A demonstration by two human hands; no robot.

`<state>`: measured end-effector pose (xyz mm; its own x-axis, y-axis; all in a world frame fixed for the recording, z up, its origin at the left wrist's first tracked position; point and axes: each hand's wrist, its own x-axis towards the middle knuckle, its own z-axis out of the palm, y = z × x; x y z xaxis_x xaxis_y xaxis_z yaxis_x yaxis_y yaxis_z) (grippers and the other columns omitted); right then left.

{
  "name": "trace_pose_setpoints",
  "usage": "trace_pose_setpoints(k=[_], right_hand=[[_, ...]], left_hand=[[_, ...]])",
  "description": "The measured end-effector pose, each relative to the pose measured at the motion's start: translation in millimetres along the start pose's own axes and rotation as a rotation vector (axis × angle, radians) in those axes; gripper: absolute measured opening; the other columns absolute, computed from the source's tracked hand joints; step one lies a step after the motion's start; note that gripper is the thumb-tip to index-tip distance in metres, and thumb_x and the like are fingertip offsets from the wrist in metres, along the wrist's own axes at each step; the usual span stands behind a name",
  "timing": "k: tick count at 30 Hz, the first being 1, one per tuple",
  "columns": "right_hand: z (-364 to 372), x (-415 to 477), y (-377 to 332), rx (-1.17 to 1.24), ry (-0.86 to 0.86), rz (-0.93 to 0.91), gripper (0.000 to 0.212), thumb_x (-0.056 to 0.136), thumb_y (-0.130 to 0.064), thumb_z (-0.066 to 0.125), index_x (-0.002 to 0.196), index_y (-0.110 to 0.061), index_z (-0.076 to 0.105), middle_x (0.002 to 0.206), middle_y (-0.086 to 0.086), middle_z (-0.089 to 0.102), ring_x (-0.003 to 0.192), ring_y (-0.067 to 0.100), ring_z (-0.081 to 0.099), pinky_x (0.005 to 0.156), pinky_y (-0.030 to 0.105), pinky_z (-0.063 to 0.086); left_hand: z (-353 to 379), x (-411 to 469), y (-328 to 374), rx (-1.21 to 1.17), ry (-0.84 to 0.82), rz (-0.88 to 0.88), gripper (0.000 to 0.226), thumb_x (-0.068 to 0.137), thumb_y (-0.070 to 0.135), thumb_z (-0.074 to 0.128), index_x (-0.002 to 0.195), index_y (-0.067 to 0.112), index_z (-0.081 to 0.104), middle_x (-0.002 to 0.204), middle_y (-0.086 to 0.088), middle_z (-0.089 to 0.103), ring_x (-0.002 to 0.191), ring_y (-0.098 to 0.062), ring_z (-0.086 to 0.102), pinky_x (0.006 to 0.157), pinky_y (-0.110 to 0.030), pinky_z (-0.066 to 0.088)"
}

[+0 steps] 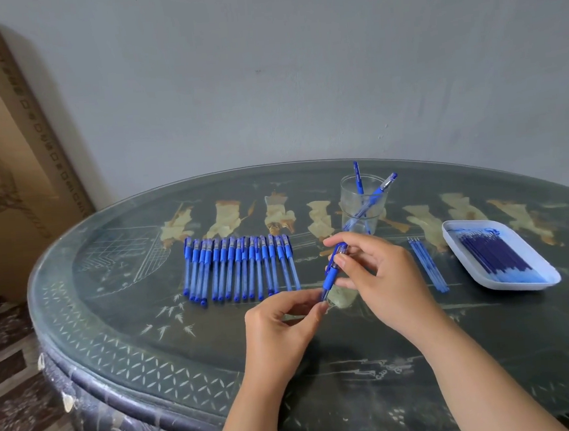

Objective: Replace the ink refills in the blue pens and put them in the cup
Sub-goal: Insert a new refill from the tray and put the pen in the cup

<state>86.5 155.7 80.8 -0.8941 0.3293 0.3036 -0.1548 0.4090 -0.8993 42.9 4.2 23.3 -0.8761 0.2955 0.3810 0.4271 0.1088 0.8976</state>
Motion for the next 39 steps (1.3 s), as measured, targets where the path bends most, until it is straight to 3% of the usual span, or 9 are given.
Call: trace_pose_setpoints(k=[8,10,16,21,28,30,32,35,39], right_hand=[[11.4,-3.9,-5.4,-0.014,-0.030,-0.012,0.036,0.092,-0.002,0.061,0.113,-0.032,0.057,0.096,0.002,0.066,0.087,0.009,0.071,0.072,0.034,0.062],[8.1,0.2,-12.5,0.015,0.048,-0.059,0.038,0.093,0.000,0.059,0.109,-0.034,0.056,0.094,0.003,0.067,0.086,0.010,0.071,0.073,0.036,0.061],[-52.9,52.7,-28.2,-0.035,0.434,-0.201,0.046,0.095,-0.006,0.057,0.107,-0.050,0.050,0.092,0.004,0.066,0.081,0.012,0.072,0.080,0.047,0.059],[-85.3,94.6,-28.1,-0.119,0.674,-0.262,0.036,0.096,-0.005,0.053,0.126,-0.024,0.050,0.102,0.007,0.060,0.085,0.011,0.070,0.080,0.037,0.060],[-81.6,124.1,2.8,-0.322,0.562,-0.168,0.033,0.096,-0.005,0.052,0.125,-0.021,0.053,0.083,-0.004,0.058,0.085,0.031,0.066,0.084,0.047,0.055],[-79.7,127.2,10.5,-0.364,0.520,-0.144,0.031,0.096,-0.005,0.053,0.125,-0.018,0.055,0.085,0.003,0.061,0.083,0.030,0.064,0.081,0.040,0.053],[-77.7,128.6,16.5,-0.405,0.499,-0.125,0.028,0.096,-0.006,0.054,0.124,-0.014,0.056,0.085,0.009,0.065,0.079,0.025,0.060,0.072,0.025,0.046],[-75.2,129.9,24.9,-0.458,0.430,-0.067,0.024,0.098,-0.010,0.053,0.121,-0.015,0.059,0.078,0.005,0.066,0.074,0.021,0.056,0.057,0.011,0.036],[-72.0,133.6,32.8,-0.505,0.348,-0.009,0.022,0.097,-0.012,0.055,0.115,-0.015,0.066,0.070,-0.003,0.061,0.074,0.019,0.056,0.064,0.025,0.039]], left_hand=[[2.0,2.7,0.3,-0.104,0.021,-0.086,0.017,0.080,0.013,0.079,0.095,0.020,0.078,0.087,0.012,0.076,0.081,-0.005,0.071,0.077,-0.024,0.058],[0.5,3.2,0.3,-0.147,0.064,-0.106,0.016,0.081,0.016,0.077,0.096,0.022,0.077,0.089,0.011,0.076,0.084,-0.006,0.071,0.079,-0.023,0.057],[-22.3,11.2,-9.0,-0.231,0.467,-0.143,0.011,0.092,0.014,0.065,0.095,0.020,0.073,0.090,0.007,0.075,0.090,-0.009,0.070,0.083,-0.029,0.056],[-30.0,16.4,-14.5,-0.300,0.640,-0.227,0.013,0.097,0.018,0.057,0.095,0.018,0.071,0.095,0.005,0.074,0.095,-0.014,0.069,0.091,-0.046,0.055],[-30.1,19.0,-17.0,-0.273,0.624,-0.283,0.014,0.097,0.022,0.057,0.093,0.023,0.070,0.090,0.012,0.073,0.091,-0.009,0.069,0.090,-0.046,0.055],[-30.1,19.5,-16.5,-0.288,0.632,-0.285,0.014,0.097,0.020,0.056,0.094,0.019,0.070,0.091,0.010,0.072,0.090,-0.010,0.069,0.088,-0.044,0.057],[-30.0,20.0,-17.0,-0.301,0.636,-0.287,0.014,0.097,0.019,0.056,0.096,0.016,0.069,0.093,0.008,0.072,0.089,-0.011,0.069,0.087,-0.042,0.057],[-29.5,21.2,-18.0,-0.305,0.632,-0.290,0.014,0.098,0.019,0.056,0.096,0.017,0.069,0.094,0.007,0.072,0.089,-0.010,0.069,0.087,-0.042,0.057],[-29.1,22.1,-19.2,-0.293,0.614,-0.302,0.013,0.096,0.022,0.058,0.090,0.028,0.069,0.089,0.013,0.072,0.090,-0.012,0.069,0.089,-0.046,0.055]])
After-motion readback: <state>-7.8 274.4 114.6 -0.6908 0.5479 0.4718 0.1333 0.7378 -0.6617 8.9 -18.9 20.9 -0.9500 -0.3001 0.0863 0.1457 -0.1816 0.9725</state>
